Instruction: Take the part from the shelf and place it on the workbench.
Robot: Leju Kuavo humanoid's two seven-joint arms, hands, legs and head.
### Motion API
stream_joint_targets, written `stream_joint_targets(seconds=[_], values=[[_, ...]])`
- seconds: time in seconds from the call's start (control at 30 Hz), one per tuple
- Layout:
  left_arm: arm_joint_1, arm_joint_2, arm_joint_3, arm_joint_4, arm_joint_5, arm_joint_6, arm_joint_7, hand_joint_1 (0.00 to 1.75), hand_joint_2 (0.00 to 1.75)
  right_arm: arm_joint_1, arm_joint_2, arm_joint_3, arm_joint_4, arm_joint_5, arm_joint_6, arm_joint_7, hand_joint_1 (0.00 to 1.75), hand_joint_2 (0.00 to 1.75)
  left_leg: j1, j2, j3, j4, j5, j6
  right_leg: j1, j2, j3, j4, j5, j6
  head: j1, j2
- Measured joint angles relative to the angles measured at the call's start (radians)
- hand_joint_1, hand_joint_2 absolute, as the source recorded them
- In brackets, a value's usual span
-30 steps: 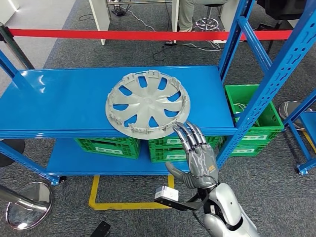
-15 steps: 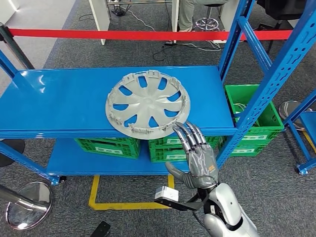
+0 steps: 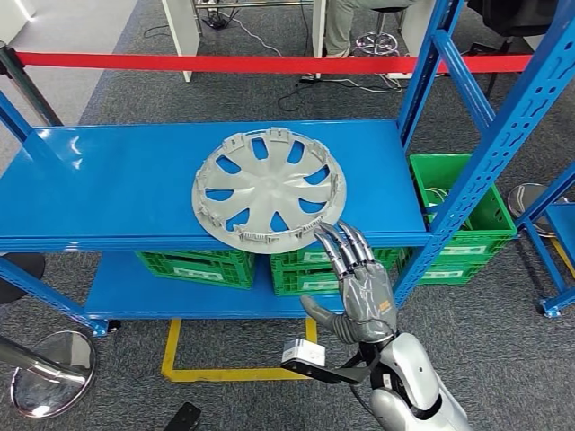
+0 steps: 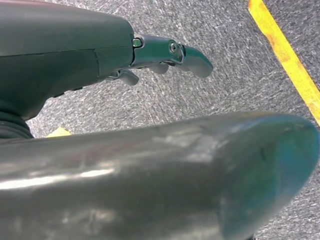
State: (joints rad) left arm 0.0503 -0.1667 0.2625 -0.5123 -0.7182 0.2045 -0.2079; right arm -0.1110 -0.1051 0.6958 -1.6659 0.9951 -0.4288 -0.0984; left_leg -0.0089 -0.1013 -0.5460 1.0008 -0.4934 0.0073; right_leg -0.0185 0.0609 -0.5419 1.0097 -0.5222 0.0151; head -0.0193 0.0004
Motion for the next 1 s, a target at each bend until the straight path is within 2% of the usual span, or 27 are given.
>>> stream_joint_targets(seconds=[1.0], values=[[0.001, 0.000, 0.000, 0.003, 0.007, -0.016, 0.005, 0.00, 0.00, 0.000, 0.000, 0.003, 0.002, -0.010, 0.005, -0.002, 0.00, 1.75, -0.001, 0.000, 0.000, 0.001, 0.000, 0.001, -0.001, 0.000, 0.000, -0.002, 0.000, 0.001, 0.000, 0.000]])
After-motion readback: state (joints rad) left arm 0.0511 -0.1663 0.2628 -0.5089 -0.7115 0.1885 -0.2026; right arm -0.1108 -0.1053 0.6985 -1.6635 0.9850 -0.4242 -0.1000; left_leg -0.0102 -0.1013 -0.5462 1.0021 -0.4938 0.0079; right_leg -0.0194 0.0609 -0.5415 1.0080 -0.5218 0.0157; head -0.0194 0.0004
